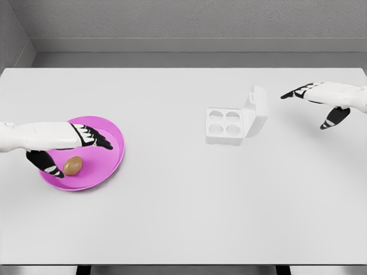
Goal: Pack egg into the box and close the box lid
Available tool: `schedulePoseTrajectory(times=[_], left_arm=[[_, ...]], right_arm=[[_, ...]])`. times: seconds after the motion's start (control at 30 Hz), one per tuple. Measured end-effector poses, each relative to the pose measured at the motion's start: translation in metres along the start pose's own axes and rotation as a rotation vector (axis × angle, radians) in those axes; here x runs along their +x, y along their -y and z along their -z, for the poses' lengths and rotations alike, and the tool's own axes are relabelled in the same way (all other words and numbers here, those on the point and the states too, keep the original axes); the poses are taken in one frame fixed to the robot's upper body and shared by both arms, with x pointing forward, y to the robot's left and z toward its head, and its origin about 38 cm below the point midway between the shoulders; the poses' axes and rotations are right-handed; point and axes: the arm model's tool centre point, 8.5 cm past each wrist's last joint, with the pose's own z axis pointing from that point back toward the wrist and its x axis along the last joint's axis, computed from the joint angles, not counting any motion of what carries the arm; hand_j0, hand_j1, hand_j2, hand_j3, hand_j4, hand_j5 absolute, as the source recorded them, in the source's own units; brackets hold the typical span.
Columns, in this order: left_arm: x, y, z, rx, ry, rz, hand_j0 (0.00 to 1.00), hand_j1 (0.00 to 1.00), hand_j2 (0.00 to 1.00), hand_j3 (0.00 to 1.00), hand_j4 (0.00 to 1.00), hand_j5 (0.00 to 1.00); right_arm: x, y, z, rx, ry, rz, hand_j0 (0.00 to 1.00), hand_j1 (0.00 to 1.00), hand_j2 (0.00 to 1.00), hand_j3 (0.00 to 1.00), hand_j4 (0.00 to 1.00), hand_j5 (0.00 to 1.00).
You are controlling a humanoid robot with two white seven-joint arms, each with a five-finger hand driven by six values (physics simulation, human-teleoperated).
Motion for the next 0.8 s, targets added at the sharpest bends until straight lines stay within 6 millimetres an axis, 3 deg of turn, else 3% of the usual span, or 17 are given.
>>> schedulePoseTrajectory(times=[0.13, 0.2, 0.3, 0.8], left_arm=[[-0.012, 0.004, 0.002, -0.009, -0.033, 0.001, 1.0, 1.0, 1.0, 1.0, 1.0, 1.0], [-0.016, 0.006, 0.003, -0.011, -0.05, 0.02, 1.0, 1.0, 1.0, 1.0, 1.0, 1.0], [-0.019, 0.018, 0.006, -0.024, -0.064, 0.019, 1.0, 1.0, 1.0, 1.0, 1.0, 1.0], [-0.034, 0.025, 0.008, -0.019, -0.103, -0.009, 1.0, 1.0, 1.0, 1.0, 1.0, 1.0]], right_arm=[[0.003, -0.001, 0.0, 0.003, 0.024, -0.018, 1.0, 1.0, 1.0, 1.0, 1.0, 1.0], [0.006, -0.015, 0.002, 0.028, 0.054, -0.022, 1.0, 1.0, 1.0, 1.0, 1.0, 1.0], [0.005, -0.015, -0.001, 0.029, 0.066, -0.035, 1.0, 1.0, 1.0, 1.0, 1.0, 1.0], [0.004, -0.019, -0.008, 0.043, 0.078, -0.055, 1.0, 1.0, 1.0, 1.0, 1.0, 1.0]])
